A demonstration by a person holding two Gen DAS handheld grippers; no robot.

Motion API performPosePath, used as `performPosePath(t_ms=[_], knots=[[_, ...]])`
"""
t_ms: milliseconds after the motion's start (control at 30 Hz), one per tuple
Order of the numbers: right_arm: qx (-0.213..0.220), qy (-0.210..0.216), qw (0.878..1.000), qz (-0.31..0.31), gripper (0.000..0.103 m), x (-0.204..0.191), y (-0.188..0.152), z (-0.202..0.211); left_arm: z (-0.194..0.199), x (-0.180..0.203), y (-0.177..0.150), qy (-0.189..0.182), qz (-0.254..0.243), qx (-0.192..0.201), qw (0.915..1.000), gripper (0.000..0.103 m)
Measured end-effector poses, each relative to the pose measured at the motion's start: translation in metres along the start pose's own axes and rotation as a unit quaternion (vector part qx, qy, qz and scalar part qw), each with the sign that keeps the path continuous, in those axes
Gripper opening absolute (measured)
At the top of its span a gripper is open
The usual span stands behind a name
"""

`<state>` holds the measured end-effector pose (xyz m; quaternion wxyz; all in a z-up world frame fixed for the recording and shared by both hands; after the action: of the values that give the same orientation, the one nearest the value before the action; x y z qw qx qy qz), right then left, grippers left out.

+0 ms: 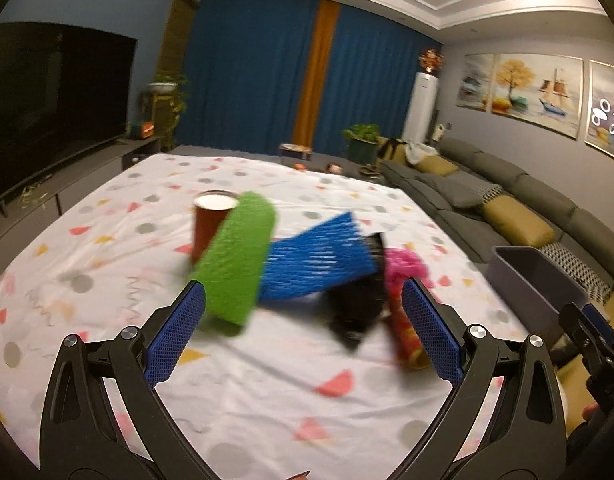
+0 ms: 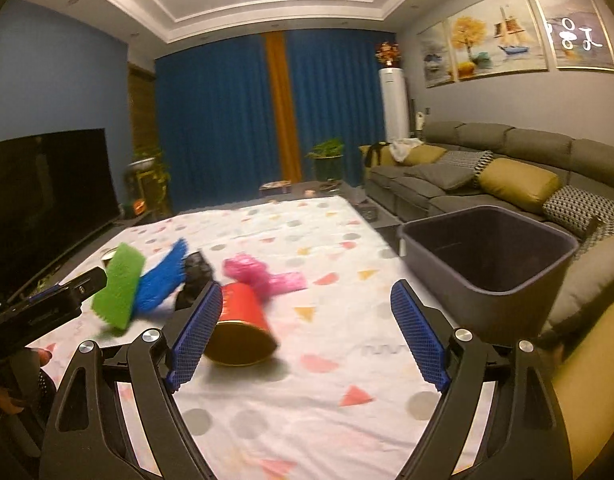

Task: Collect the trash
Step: 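Move both open tools back over the foam nets on the table, then grasp the green foam net with the left tool while the right grasps the blue net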

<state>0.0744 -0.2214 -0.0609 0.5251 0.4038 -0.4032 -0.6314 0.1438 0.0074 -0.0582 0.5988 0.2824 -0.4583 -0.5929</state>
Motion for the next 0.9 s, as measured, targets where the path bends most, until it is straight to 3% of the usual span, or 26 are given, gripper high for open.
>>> performPosePath(t_ms=[367, 500, 767, 867, 900], knots=[[-0.012, 0.036, 0.999, 0.021, 0.084, -0.05, -0.003, -0.017, -0.022, -0.056, 0.006, 0.021, 0.008, -0.018, 0.9996, 0.097], [-0.019, 0.049, 0.998, 0.03, 0.084, -0.068, -0.003, -0.028, -0.044, -0.068, 0.009, -0.003, 0.029, -0.044, 0.9986, 0.093], [-0.036, 0.068, 0.996, 0.048, 0.083, -0.096, 0.0, -0.057, -0.085, -0.065, 0.007, -0.013, -0.005, -0.099, 0.995, 0.067], [-0.044, 0.075, 0.995, 0.052, 0.083, -0.106, 0.003, -0.069, -0.097, -0.061, -0.001, -0.019, -0.028, -0.129, 0.9911, 0.04], [-0.047, 0.078, 0.994, 0.054, 0.083, -0.11, 0.003, -0.073, -0.1, -0.061, -0.003, -0.025, -0.027, -0.134, 0.9903, 0.035]])
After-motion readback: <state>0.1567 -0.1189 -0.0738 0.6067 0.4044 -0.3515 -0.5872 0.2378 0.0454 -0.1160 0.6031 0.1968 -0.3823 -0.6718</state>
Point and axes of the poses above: each gripper's, at about its wrist camera, not at the fingertips, and z roughly against the way its jaws point, x to its right, y to its top, the point moved 5 cm from there along -z, roughly the way its jaws point, and after that the axes turned 4 degrees about -y, right-handed, at the moved point
